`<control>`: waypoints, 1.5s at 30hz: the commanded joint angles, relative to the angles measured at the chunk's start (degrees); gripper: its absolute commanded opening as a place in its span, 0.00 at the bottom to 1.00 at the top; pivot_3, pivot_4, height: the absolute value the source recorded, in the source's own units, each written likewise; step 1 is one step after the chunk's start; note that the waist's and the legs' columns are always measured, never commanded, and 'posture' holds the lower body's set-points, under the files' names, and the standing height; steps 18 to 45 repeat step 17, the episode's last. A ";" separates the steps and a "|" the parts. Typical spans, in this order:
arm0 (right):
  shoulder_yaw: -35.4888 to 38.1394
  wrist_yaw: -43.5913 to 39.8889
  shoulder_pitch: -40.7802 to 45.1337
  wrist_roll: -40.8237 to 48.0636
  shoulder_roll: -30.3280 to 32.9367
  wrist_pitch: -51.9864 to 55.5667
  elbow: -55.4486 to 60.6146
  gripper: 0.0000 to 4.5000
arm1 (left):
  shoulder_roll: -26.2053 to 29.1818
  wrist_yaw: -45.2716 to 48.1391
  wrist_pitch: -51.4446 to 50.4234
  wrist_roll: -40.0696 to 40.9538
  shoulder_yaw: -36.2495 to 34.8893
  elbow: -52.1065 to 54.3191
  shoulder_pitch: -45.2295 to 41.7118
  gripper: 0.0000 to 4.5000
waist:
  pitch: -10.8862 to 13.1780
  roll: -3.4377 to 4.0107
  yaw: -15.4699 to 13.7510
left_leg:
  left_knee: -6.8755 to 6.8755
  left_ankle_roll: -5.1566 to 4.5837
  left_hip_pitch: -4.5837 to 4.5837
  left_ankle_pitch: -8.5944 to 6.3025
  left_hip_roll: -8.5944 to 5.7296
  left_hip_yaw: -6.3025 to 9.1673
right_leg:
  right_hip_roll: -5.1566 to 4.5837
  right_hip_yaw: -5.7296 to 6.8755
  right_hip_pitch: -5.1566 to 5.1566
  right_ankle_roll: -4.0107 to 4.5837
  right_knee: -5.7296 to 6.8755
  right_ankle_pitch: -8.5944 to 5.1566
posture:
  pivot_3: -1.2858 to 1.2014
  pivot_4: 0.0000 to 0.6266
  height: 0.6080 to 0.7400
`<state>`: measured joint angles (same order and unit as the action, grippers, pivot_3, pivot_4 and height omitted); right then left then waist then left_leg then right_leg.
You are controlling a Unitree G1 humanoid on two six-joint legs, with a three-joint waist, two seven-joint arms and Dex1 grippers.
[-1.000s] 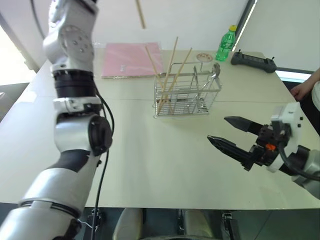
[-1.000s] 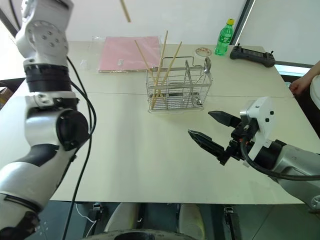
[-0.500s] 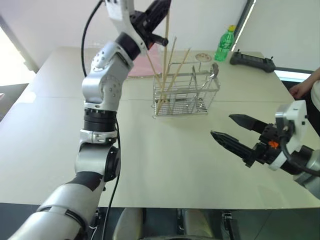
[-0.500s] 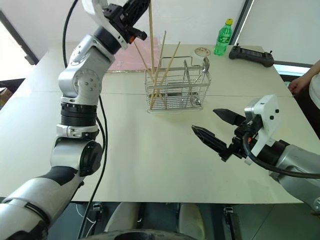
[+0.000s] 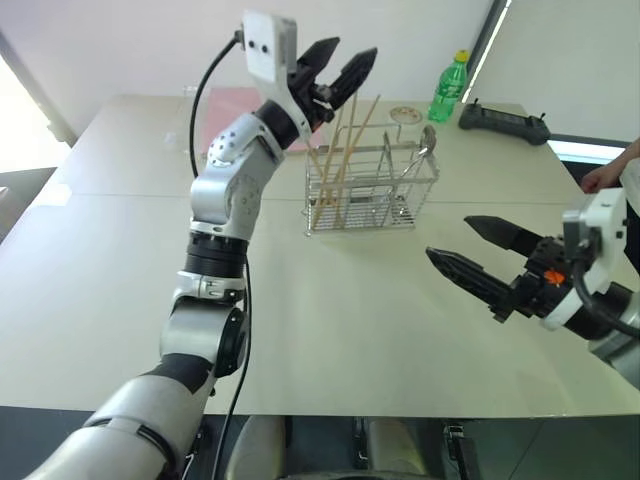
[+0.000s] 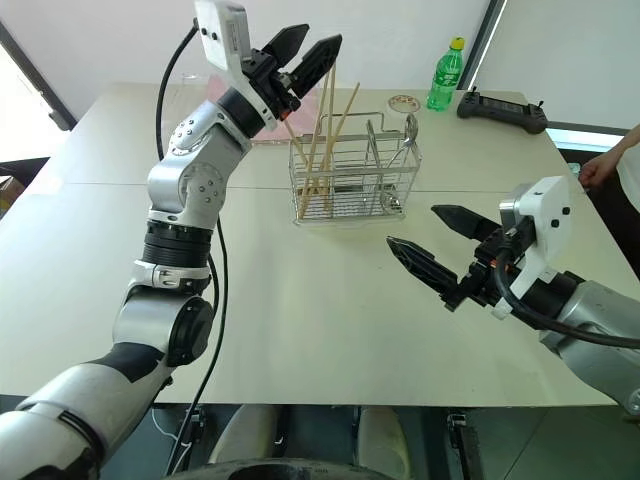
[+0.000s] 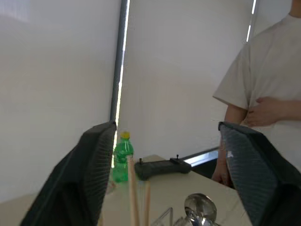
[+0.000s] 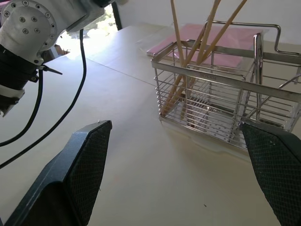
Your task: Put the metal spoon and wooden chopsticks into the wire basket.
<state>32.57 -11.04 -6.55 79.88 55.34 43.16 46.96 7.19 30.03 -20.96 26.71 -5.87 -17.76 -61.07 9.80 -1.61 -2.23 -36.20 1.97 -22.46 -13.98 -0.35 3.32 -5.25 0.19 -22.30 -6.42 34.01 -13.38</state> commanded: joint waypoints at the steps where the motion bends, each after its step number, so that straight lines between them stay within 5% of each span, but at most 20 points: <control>1: 1.47 -0.80 0.60 -0.89 0.25 -1.38 -0.12 1.00 | 3.97 4.39 -5.15 3.89 -1.95 2.04 -3.65 0.79 | 0.00 0.00 0.09 | 0.00 0.00 0.00 0.00 0.00 0.01 | 0.01 0.00 -0.01 0.00 0.00 0.00 | 0.52 0.24 0.86; 5: 2.97 -2.56 -0.09 -1.88 0.63 -0.96 -1.01 1.00 | 17.78 23.09 -9.43 4.68 0.65 -0.51 -6.25 0.79 | 0.01 0.02 0.68 | 0.06 0.00 -0.01 0.00 0.08 0.00 | 0.12 -0.01 -0.10 0.04 0.02 -0.01 | 0.52 0.24 0.86; 9: 6.47 -6.80 -2.44 -5.32 1.38 -0.25 -3.16 1.00 | 34.14 47.55 1.06 -2.85 8.73 -1.93 -3.14 0.79 | -0.05 0.15 1.50 | 0.24 -0.07 0.06 -0.04 0.16 0.01 | 0.18 0.00 -0.13 0.31 0.07 -0.15 | 0.52 0.24 0.86; 13: 8.77 -10.28 -2.39 -7.71 2.52 0.15 -6.57 1.00 | 41.00 56.01 5.18 -7.73 12.39 -5.47 -1.58 0.79 | -0.09 0.27 1.20 | 0.17 -0.09 0.02 -0.06 0.19 0.03 | 0.12 0.00 -0.13 0.36 0.04 -0.17 | 0.52 0.24 0.86; 45: 8.66 -12.72 -1.21 -9.29 3.42 0.41 -8.65 1.00 | 42.63 58.93 6.88 -9.57 13.07 -3.99 1.06 0.79 | -0.07 0.22 1.26 | 0.06 -0.08 -0.03 -0.06 0.33 0.01 | 0.01 0.00 -0.09 0.40 0.00 -0.15 | 0.52 0.24 0.86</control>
